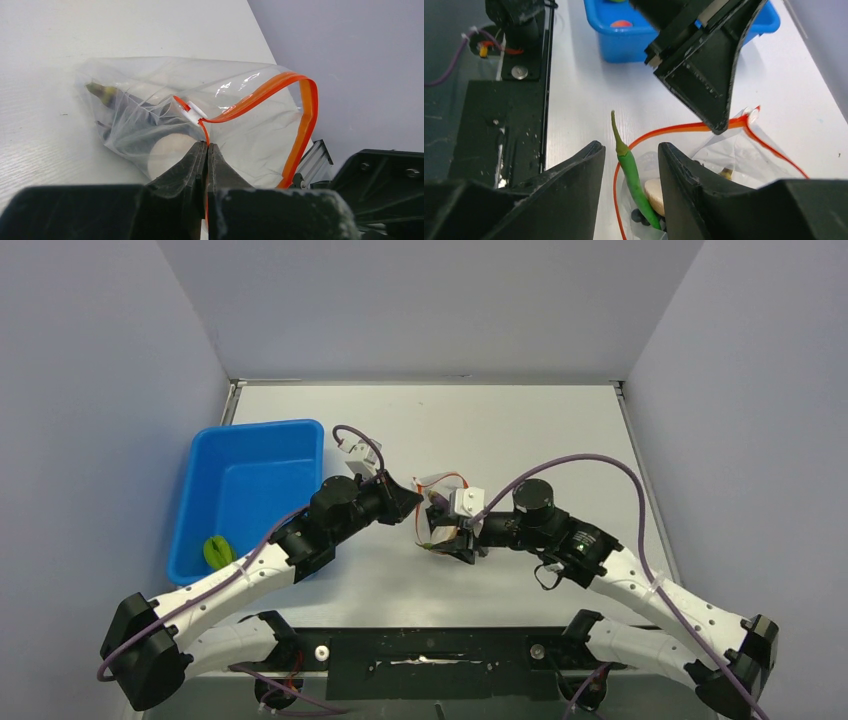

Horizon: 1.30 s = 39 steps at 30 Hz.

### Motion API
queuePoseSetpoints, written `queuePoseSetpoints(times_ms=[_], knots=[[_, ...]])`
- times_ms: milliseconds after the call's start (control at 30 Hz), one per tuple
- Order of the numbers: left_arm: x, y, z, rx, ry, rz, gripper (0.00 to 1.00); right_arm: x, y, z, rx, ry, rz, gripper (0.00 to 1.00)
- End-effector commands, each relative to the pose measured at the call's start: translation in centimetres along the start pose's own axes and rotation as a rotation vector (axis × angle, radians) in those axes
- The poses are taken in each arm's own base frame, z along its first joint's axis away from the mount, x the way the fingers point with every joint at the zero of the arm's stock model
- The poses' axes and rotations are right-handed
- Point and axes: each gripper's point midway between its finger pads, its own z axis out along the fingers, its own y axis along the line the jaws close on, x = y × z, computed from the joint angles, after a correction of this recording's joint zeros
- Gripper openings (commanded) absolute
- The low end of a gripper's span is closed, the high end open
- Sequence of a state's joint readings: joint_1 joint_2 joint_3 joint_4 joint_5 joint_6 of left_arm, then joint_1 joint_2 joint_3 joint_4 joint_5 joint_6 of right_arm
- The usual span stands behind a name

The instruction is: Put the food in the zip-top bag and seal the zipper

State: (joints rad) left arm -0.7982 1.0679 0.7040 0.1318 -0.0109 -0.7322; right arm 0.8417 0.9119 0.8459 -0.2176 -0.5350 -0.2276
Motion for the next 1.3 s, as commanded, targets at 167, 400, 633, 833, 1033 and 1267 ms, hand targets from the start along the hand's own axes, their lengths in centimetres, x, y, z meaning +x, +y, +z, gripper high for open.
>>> queuePoseSetpoints(times_ms=[167, 400, 633, 833, 1033, 1267], knots=[[-4.0, -3.7, -0.5, 0.105, -0.117, -0.033, 0.0, 1.3, 0.3, 2.2, -0.075, -0.008, -0.131, 0.43], [-4.1, -3.8, -0.6, 0.111, -0.121, -0.036, 0.0, 2.2, 1.1, 3.7, -0.122, -0.009, -0.093, 0.37], [-3.9, -3.8, -0.5, 0.108, -0.109, -0.031, 0.0, 2.5, 0.3, 4.4, -0.091, 0.007, -0.071, 0.08], [-3.6, -3.5, -0.5, 0.107, -0.104, -0.007, 0.0, -0.3, -2.2, 2.7, 0.074, -0.023, -0.062, 0.0], [-3.4, -4.0, -0.5, 0.129, -0.091, 0.0, 0.0, -1.6, -5.6, 0.8, 0.275, 0.02, -0.013, 0.0], [-3.9, -4.4, -0.6, 0.14, -0.1, 0.003, 0.0, -1.6, -6.9, 0.3, 0.349, 0.094, 0.055, 0.0]])
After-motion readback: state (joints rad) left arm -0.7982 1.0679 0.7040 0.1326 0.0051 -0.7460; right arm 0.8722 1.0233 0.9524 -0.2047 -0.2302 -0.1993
